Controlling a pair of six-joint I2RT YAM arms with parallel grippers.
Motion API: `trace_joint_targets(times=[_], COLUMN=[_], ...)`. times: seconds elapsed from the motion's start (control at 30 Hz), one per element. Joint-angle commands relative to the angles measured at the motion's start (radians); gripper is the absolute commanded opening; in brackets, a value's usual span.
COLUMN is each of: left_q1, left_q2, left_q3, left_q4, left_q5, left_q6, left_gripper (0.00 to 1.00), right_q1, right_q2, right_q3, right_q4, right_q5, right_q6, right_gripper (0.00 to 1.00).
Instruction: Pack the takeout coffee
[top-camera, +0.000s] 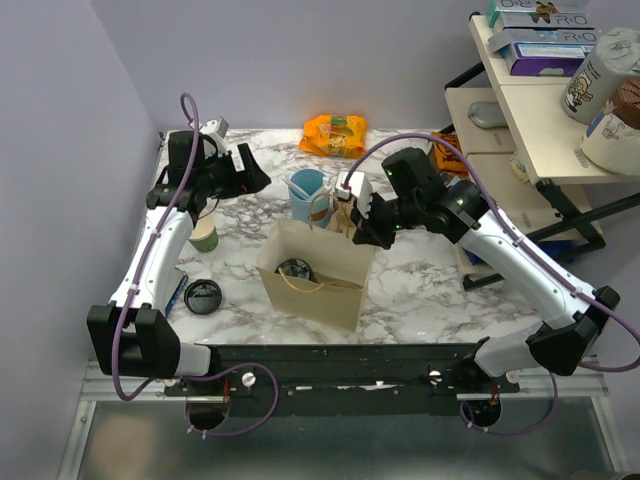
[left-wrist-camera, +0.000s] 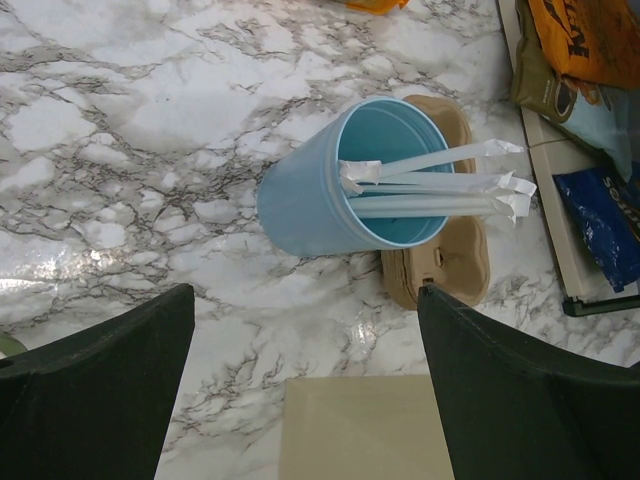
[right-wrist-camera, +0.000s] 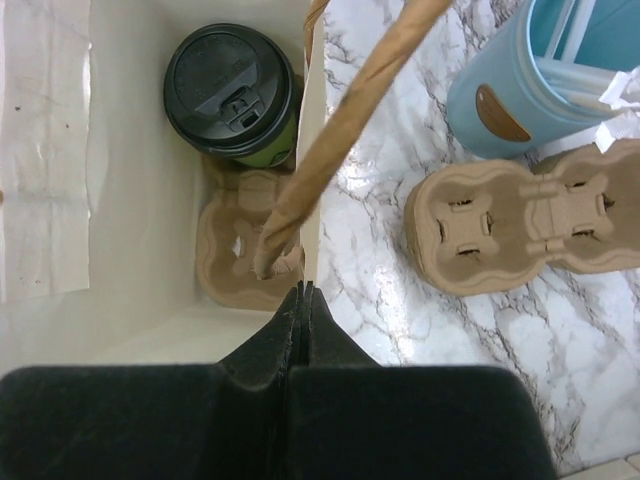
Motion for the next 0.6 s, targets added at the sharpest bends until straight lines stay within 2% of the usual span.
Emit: trace_joint_targets(times=[0.0, 0.57], left_q1=[-0.020, -0.055], left_q2=[0.011, 0.034], left_q3=[0.006, 0.025], left_q4=[0.000, -0.015], left_q5=[-0.030, -0.050], left_q6=[0.006, 0.006], left_gripper=[0.99, 0.99], right_q1=[-0.020, -0.099], right_q2=[-0.046, -0.186], right_q3=[-0.024, -0.118], right_q4=[-0.062, -0.087], right_q5=[0.055, 0.089], right_q6=[-0.009, -0.003], right_gripper=[0.01, 0.01])
